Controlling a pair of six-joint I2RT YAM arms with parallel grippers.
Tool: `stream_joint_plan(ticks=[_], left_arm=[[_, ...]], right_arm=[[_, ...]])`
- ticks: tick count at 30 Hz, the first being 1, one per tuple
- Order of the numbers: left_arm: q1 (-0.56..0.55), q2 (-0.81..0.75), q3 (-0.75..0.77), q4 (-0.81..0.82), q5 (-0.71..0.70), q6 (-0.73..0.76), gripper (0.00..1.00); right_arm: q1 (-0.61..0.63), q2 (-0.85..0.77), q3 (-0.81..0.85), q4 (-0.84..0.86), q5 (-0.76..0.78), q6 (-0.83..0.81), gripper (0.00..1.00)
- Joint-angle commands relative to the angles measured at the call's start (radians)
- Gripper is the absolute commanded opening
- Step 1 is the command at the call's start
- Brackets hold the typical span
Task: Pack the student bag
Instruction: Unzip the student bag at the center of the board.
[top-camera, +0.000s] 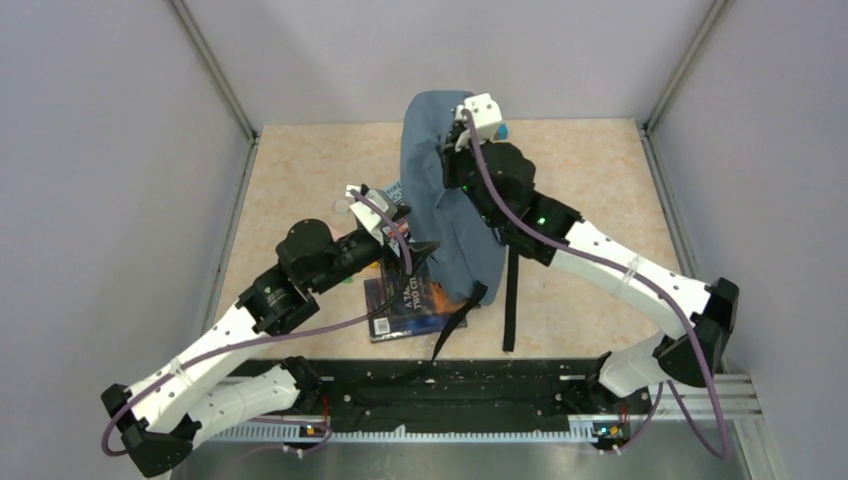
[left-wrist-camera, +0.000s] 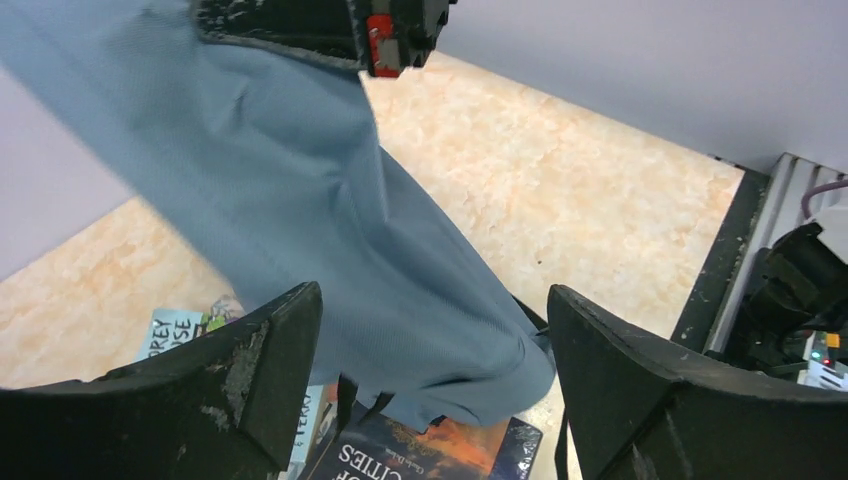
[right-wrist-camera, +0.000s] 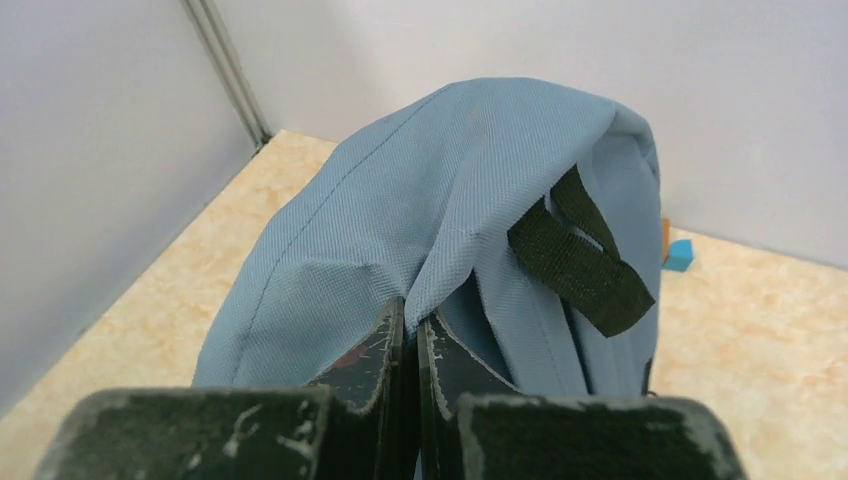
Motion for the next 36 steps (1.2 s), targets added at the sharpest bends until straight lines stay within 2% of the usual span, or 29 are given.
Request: stream_joint_plan(ticks=[1,8,11,15,18,26,31,36], left_arm=[[0.014,-0.026,0.095,-0.072,0.076,0.019,0.88],[0.028,-0.015,0.131,-0.146,0.068,0.055,0.89],[0.028,0.029,0.121,-0.141,0.100,0.058,0.89],[0.028,0.099,0.134,-0.155,0.210,0.051,0.89],[0.026,0.112,0.132,-0.143,0.315,0.035,0.87],[0.026,0.100,0.097,-0.068,0.465,0.001,0.83],[0.019,0.117,0.104,-0.098,0.449,0.009,0.84],[0.016,0.115,0.111,-0.119,0.420,0.029,0.68]], right_arm=[[-0.100,-0.152,0.044,-0.011,-0.268,-0.089,0.00],[-0.260,-0.312,0.011,0.002,-0.603,-0.042,0.00],[-0.283,-0.353,-0.009,0.007,-0.658,-0.030,0.00],[-0.286,-0.393,-0.046,0.007,-0.752,-0.037,0.00],[-0.286,-0.416,-0.070,0.007,-0.753,-0.031,0.00],[-0.286,-0.418,-0.102,0.029,-0.734,-0.035,0.00],[-0.286,-0.410,-0.094,0.037,-0.726,-0.034,0.00],[-0.286,-0.411,-0.091,0.042,-0.739,-0.035,0.00]])
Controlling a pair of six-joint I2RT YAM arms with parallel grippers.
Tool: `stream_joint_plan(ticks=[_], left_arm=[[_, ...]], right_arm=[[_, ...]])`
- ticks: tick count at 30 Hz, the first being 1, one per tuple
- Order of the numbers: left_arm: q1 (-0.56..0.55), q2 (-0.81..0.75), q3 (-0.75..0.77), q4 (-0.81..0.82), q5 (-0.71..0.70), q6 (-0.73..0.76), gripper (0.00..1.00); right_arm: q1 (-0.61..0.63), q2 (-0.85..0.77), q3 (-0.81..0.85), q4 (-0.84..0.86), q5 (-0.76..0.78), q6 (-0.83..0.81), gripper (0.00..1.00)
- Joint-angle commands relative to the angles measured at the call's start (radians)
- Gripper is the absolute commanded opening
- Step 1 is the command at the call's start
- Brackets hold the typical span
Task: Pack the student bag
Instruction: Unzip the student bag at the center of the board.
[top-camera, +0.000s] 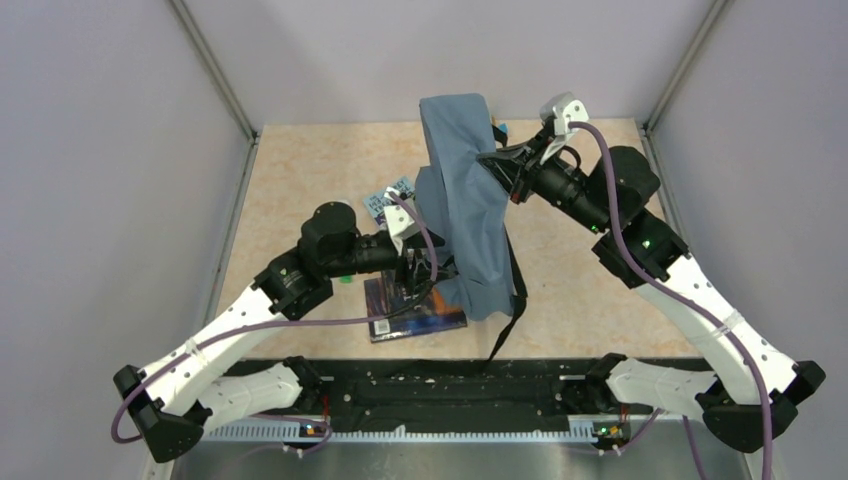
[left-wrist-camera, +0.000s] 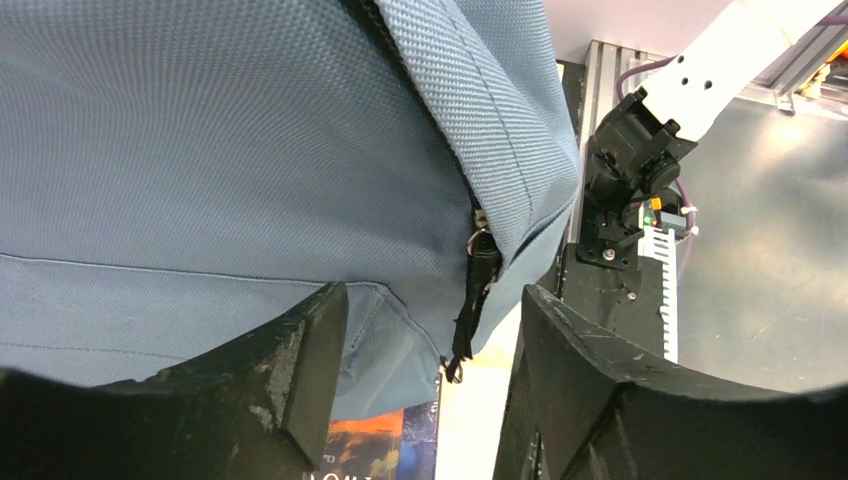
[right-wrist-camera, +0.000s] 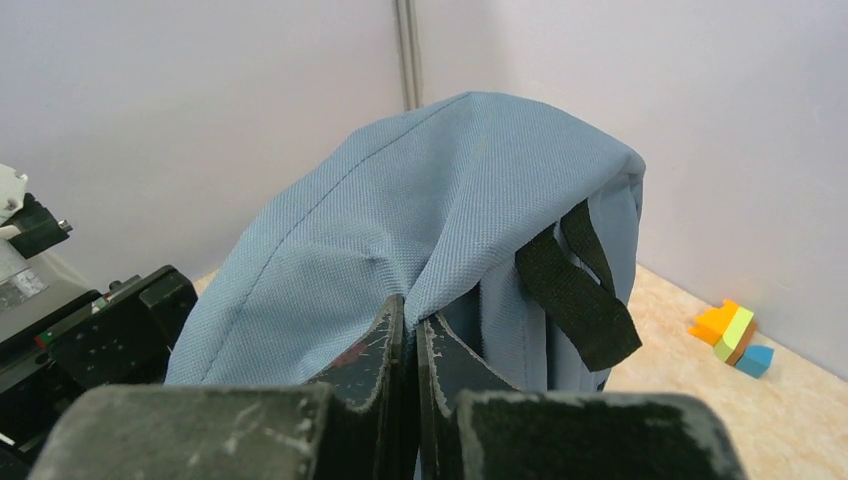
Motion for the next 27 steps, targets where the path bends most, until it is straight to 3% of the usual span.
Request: stream_joint_plan(ticks=[1,8,20,24,27], left_arm=[[-0.006,0.001,0.005,0.020,0.005,0.009,0.66],[-0.006,0.051,0.011,0.029,0.028,-0.015,0.59],[-0.017,0.068,0.005,0.048,0.044,-0.042,0.56],[-0.019,0.057,0.004,0.052,0.047,-0.043,0.44],[-0.019,0.052,0.010,0.049,0.067,-0.046,0.43]], right_arm=[[-0.005,-0.021,0.044,0.169,-0.018,-0.005,0.00],[-0.005,-0.015,0.048,0.172,-0.034,-0.001,0.00],[-0.005,-0.002,0.043,0.179,-0.010,0.000,0.00],[-0.005,0.000,0.036,0.183,0.040,0.000,0.00],[-0.005,0.004,0.034,0.182,0.072,-0.006,0.00]])
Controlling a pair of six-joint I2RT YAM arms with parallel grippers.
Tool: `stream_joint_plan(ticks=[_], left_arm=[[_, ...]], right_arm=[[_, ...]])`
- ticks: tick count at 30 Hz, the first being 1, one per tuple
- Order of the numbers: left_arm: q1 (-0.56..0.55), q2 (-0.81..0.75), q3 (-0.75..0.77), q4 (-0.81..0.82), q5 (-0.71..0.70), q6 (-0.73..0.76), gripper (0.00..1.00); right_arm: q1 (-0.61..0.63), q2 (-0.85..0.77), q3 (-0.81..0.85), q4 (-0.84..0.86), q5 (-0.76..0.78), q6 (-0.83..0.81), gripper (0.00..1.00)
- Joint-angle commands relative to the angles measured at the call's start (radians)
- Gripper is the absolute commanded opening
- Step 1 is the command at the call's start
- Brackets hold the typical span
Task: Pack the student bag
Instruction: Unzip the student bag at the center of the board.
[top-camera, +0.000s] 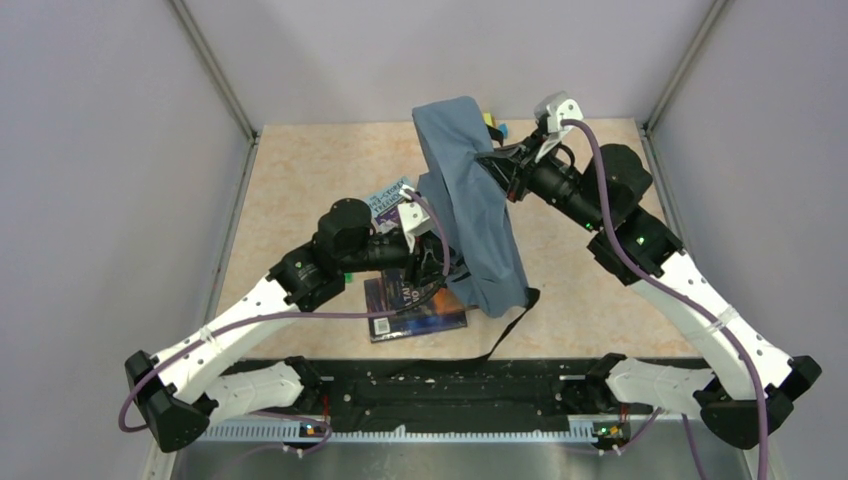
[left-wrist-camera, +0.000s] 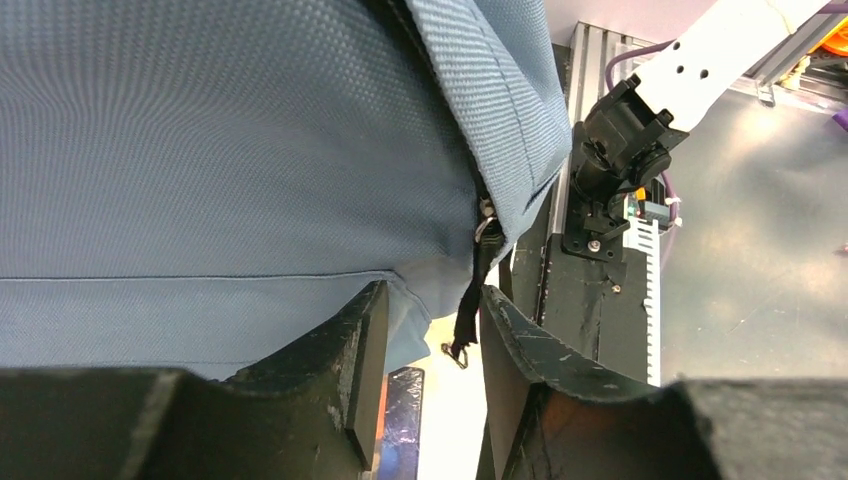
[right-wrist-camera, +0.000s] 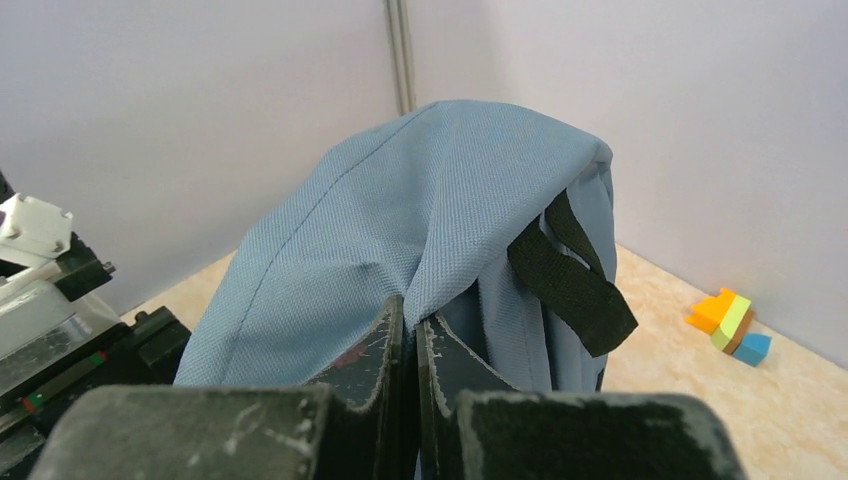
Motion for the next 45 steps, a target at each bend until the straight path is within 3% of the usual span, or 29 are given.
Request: stream_joint_plan(ticks=[1,9,21,25,29,30,36,45], left_arm=[[-0.009,-0.022,0.013,0.034,0.053,-0.018,0.44],[-0.009,-0.053,0.015,0.033,0.067,-0.020,0.49],[-0.009,-0.008,0.016,0.015,-0.029,-0.004,0.49],[-0.009,0.005,0.015,0.026,-0.023,-0.019,0.38],[-0.008,0.015,0.025,0.018,-0.020,-0.022,0.03],[-0.008,0.013,0.026,0.018,-0.023,-0.024,0.00],[-0.009,-0.027,0.014,0.050,-0.051,-0.042,0.00],[-0.008,-0.002,0.061,0.081,-0.054,-0.075,0.00]], right_arm=[[-0.005,-0.014,0.034,0.183,0.067,-0.006,0.00],[-0.005,-0.013,0.041,0.179,0.075,-0.011,0.00],[-0.005,-0.033,0.032,0.185,0.027,-0.007,0.00],[-0.005,-0.037,0.026,0.183,-0.013,-0.023,0.00],[-0.005,-0.040,0.018,0.177,-0.026,-0.042,0.00],[-0.005,-0.039,0.019,0.171,-0.027,-0.053,0.00],[-0.005,-0.041,-0.004,0.081,-0.082,-0.193,0.00],[-0.005,0.008,-0.064,-0.049,-0.230,-0.268,0.00]])
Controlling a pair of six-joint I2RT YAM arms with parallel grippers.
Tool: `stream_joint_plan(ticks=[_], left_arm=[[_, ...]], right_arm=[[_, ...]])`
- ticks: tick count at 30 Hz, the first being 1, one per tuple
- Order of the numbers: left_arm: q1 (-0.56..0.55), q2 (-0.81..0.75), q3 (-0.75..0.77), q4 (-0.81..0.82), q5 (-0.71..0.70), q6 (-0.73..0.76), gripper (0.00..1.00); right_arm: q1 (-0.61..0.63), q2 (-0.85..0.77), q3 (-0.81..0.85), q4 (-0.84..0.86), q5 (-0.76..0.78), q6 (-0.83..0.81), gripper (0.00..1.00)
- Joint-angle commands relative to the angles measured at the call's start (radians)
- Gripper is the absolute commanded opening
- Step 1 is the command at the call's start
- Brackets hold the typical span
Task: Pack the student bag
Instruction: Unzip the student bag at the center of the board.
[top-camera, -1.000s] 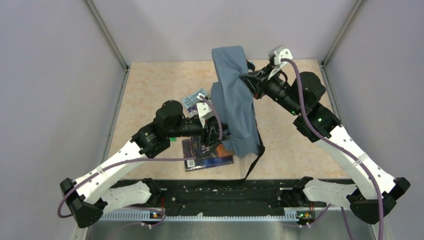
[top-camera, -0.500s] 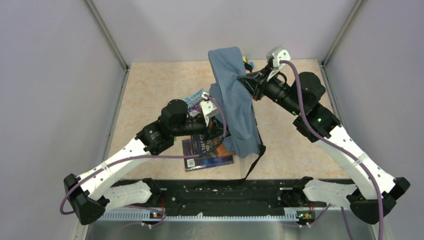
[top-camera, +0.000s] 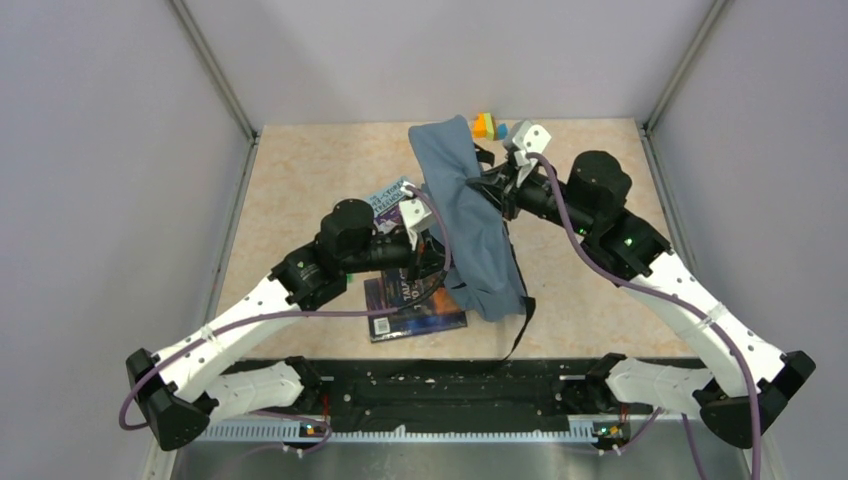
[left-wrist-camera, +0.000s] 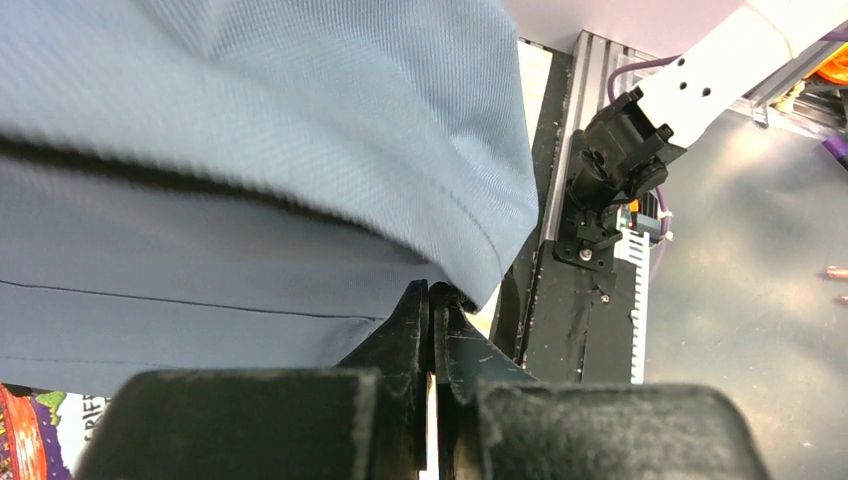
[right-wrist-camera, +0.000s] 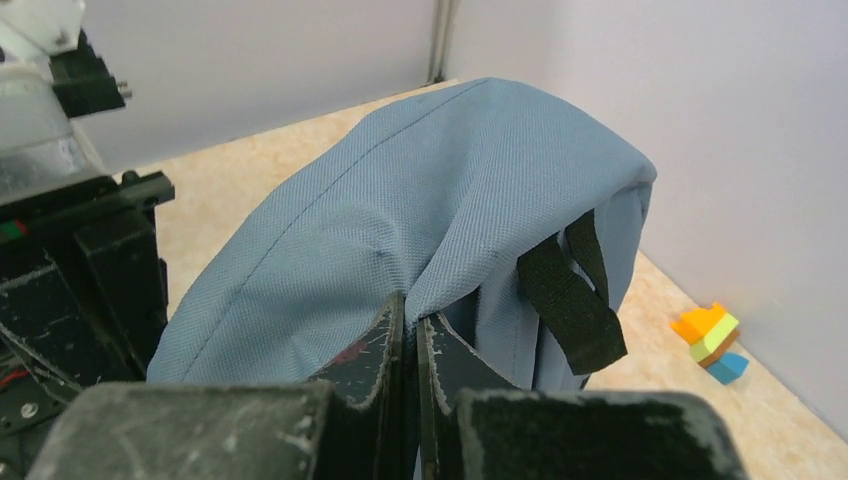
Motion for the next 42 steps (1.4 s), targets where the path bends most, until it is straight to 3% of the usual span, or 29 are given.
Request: stream_joint_plan(ticks=[1,7,10,11,17,20,22,29,32,36,42], left_arm=[[-0.003,-0.007,0.065,0.078,-0.028,-0.013,0.00],[0.003,-0.020,0.121,0.042,-0.234,0.003,0.00],[0.011,-0.028,0.119,0.065,-0.268,-0.022,0.00],[0.012,-0.024,0.121,0.072,-0.258,-0.028,0.00],[0.016,0.040,0.165,0.068,-0.202,-0.071,0.00],[0.018,0.068,0.177,0.087,-0.191,-0.104,0.00],[0.018,0.085,0.180,0.105,-0.173,-0.125,0.00],[0.018,0.174,0.220,0.135,-0.147,-0.185,0.00],[0.017,0.201,0.237,0.145,-0.152,-0.197,0.00],[0.017,0.225,0.252,0.166,-0.160,-0.204,0.00],[0.018,0.269,0.280,0.154,-0.222,-0.192,0.00]], right_arm=[[-0.005,0.018,0.000,-0.017,-0.126,-0.063,0.00],[-0.005,0.010,-0.051,-0.022,-0.139,-0.044,0.00],[-0.005,-0.020,-0.077,0.010,-0.100,-0.010,0.00],[-0.005,-0.033,-0.083,0.024,-0.079,0.005,0.05],[-0.005,-0.135,-0.110,0.076,0.044,0.088,0.59],[-0.005,-0.205,-0.130,0.071,0.305,0.207,0.84],[-0.005,-0.261,-0.148,0.046,0.447,0.287,0.90],[-0.005,-0.433,-0.213,0.035,0.438,0.312,0.95],[-0.005,-0.470,-0.198,0.017,0.310,0.278,0.97],[-0.005,-0.453,-0.187,-0.005,0.099,0.272,0.97],[-0.004,-0.366,-0.187,-0.018,-0.003,0.304,0.91]])
